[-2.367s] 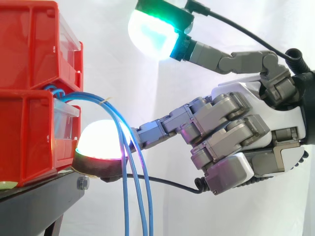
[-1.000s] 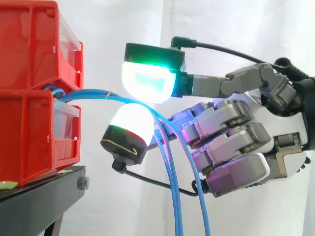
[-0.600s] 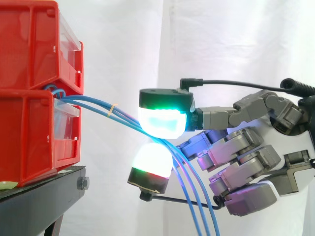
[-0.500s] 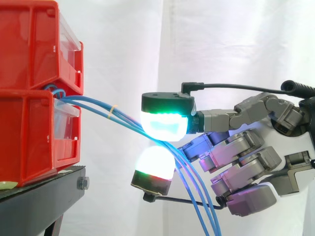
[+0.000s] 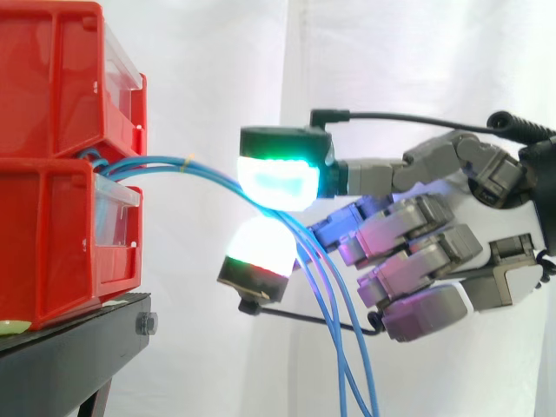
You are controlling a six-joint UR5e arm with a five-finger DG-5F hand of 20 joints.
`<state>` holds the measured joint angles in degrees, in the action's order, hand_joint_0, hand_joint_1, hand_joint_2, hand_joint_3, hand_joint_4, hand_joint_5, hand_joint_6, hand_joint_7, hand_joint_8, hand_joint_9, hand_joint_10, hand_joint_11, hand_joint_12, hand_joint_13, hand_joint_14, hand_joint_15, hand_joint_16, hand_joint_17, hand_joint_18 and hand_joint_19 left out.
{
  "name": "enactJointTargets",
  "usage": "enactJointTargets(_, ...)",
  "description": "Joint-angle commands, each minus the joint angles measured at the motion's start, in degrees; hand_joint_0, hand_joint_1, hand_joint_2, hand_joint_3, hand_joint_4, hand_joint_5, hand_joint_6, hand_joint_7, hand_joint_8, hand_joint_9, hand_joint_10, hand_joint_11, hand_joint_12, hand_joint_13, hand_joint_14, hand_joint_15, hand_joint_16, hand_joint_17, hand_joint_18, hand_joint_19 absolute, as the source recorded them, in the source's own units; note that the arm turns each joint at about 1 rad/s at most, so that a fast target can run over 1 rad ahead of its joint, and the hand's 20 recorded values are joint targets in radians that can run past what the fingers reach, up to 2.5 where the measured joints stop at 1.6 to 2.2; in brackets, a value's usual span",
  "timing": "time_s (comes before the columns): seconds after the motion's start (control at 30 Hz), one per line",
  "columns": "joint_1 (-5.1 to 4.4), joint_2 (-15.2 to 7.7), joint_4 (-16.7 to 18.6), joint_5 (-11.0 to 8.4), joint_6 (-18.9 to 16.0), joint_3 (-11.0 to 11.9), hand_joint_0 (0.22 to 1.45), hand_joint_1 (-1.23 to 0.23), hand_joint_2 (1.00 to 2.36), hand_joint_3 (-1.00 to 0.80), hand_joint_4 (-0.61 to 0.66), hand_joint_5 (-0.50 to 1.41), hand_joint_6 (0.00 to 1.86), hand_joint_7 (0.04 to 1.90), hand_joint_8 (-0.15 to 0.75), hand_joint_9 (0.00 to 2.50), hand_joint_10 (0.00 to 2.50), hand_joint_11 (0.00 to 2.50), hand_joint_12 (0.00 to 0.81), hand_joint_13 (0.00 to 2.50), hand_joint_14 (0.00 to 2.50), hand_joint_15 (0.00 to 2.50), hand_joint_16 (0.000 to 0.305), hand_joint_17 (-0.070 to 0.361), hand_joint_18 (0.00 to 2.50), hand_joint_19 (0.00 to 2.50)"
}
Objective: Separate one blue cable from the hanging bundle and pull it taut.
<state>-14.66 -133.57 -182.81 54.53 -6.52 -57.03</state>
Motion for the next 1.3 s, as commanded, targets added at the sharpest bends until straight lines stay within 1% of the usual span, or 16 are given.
enactJointTargets(0.0, -0.11, 0.0, 0.2, -0.65, 0.9, 0.8, 0.47, -0.54, 1.00, -0.50, 0.24, 0.10, 0.51, 1.45, 0.136, 1.77, 2.50, 1.64, 0.257, 1.41, 2.50, 1.26, 0.074, 0.166, 1.81, 0.77)
enactJointTargets(0.03, -0.11, 0.0, 0.2, -1.09, 1.2, 0.9, 0.43, -0.47, 1.00, -0.50, 0.25, 0.11, 0.50, 1.46, 0.137, 1.80, 2.50, 1.64, 0.272, 1.44, 2.50, 1.23, 0.083, 0.186, 1.86, 0.69)
enactJointTargets(0.07, -0.11, 0.0, 0.2, -1.26, 1.4, 0.9, 0.42, -0.43, 1.00, -0.50, 0.25, 0.11, 0.50, 1.46, 0.139, 1.81, 2.50, 1.63, 0.282, 1.45, 2.50, 1.22, 0.084, 0.189, 1.87, 0.66)
enactJointTargets(0.1, -0.11, 0.0, 0.2, -1.35, 1.6, 0.9, 0.39, -0.33, 1.00, -0.50, 0.24, 0.11, 0.50, 1.44, 0.131, 1.83, 2.50, 1.63, 0.280, 1.48, 2.50, 1.20, 0.090, 0.203, 1.90, 0.58)
enactJointTargets(0.13, -0.11, 0.0, 0.3, -1.53, 1.7, 0.9, 0.38, -0.28, 1.00, -0.50, 0.23, 0.11, 0.50, 1.45, 0.126, 1.84, 2.50, 1.57, 0.283, 1.49, 2.50, 1.19, 0.091, 0.205, 1.92, 0.57)
enactJointTargets(0.17, -0.11, 0.0, 0.3, -1.70, 1.8, 0.9, 0.38, -0.19, 1.00, -0.50, 0.20, 0.12, 0.51, 1.43, 0.101, 1.84, 2.50, 1.59, 0.270, 1.52, 2.50, 1.18, 0.273, 0.204, 1.93, 0.57)
enactJointTargets(0.2, -0.11, 0.0, 0.3, -1.70, 1.9, 0.8, 0.39, -0.12, 1.00, -0.50, 0.18, 0.12, 0.52, 1.42, 0.085, 1.84, 2.50, 1.61, 0.265, 1.51, 2.50, 1.18, 0.089, 0.201, 1.92, 0.56)
enactJointTargets(0.27, -0.02, 0.0, 0.3, -1.70, 1.9, 0.9, 0.44, -0.09, 1.00, -0.50, 0.15, 0.12, 0.54, 1.36, 0.039, 1.82, 2.50, 1.56, 0.240, 1.48, 2.50, 1.20, 0.078, 0.176, 1.84, 0.64)
enactJointTargets(0.33, -0.11, 0.0, 0.3, -1.70, 1.9, 0.8, 0.53, -0.20, 1.00, -0.50, 0.13, 0.11, 0.56, 1.29, 0.027, 1.79, 2.50, 1.58, 0.207, 1.42, 2.50, 1.25, 0.063, 0.142, 1.73, 0.82)
enactJointTargets(0.37, -0.11, 0.1, 0.3, -1.70, 1.9, 0.9, 0.54, -0.22, 1.00, -0.50, 0.12, 0.11, 0.57, 1.28, 0.027, 1.79, 2.50, 1.58, 0.203, 1.41, 2.50, 1.25, 0.062, 0.139, 1.72, 0.85)
enactJointTargets(0.4, -0.11, 0.0, 0.3, -1.70, 1.9, 0.8, 0.61, -0.38, 1.00, -0.50, 0.10, 0.11, 0.56, 1.29, 0.010, 1.80, 2.50, 1.56, 0.188, 1.39, 2.50, 1.25, 0.058, 0.129, 1.70, 0.92)
enactJointTargets(0.43, -0.11, 0.0, 0.2, -1.70, 1.9, 0.8, 0.66, -0.46, 1.00, -0.50, 0.10, 0.11, 0.55, 1.32, 0.010, 1.82, 2.50, 1.57, 0.186, 1.39, 2.50, 1.24, 0.057, 0.129, 1.70, 0.92)
enactJointTargets(0.53, -0.11, 0.0, 0.1, -1.70, 1.9, 0.8, 0.71, -0.57, 1.00, -0.50, 0.08, 0.12, 0.54, 1.36, 0.001, 1.86, 2.50, 1.60, 0.185, 1.40, 2.50, 1.24, 0.058, 0.129, 1.71, 0.93)
enactJointTargets(0.67, -0.11, 0.0, 0.0, -1.70, 1.9, 0.8, 0.74, -0.64, 1.00, -0.50, 0.08, 0.12, 0.53, 1.39, -0.005, 1.86, 2.50, 1.59, 0.175, 1.40, 2.50, 1.27, 0.058, 0.130, 1.71, 0.92)
enactJointTargets(0.93, -0.11, 0.0, -0.1, -1.70, 1.9, 0.8, 0.76, -0.67, 1.01, -0.44, 0.05, 0.12, 0.52, 1.43, -0.004, 1.84, 2.50, 1.61, 0.181, 1.38, 2.50, 1.28, 0.059, 0.132, 1.69, 0.88)
enactJointTargets(1.27, -0.11, 0.0, -0.1, -1.70, 1.9, 0.8, 0.75, -0.75, 1.00, -0.47, 0.03, 0.12, 0.52, 1.41, 0.011, 1.73, 2.50, 1.58, 0.190, 1.34, 2.50, 1.30, 0.058, 0.131, 1.68, 0.96)
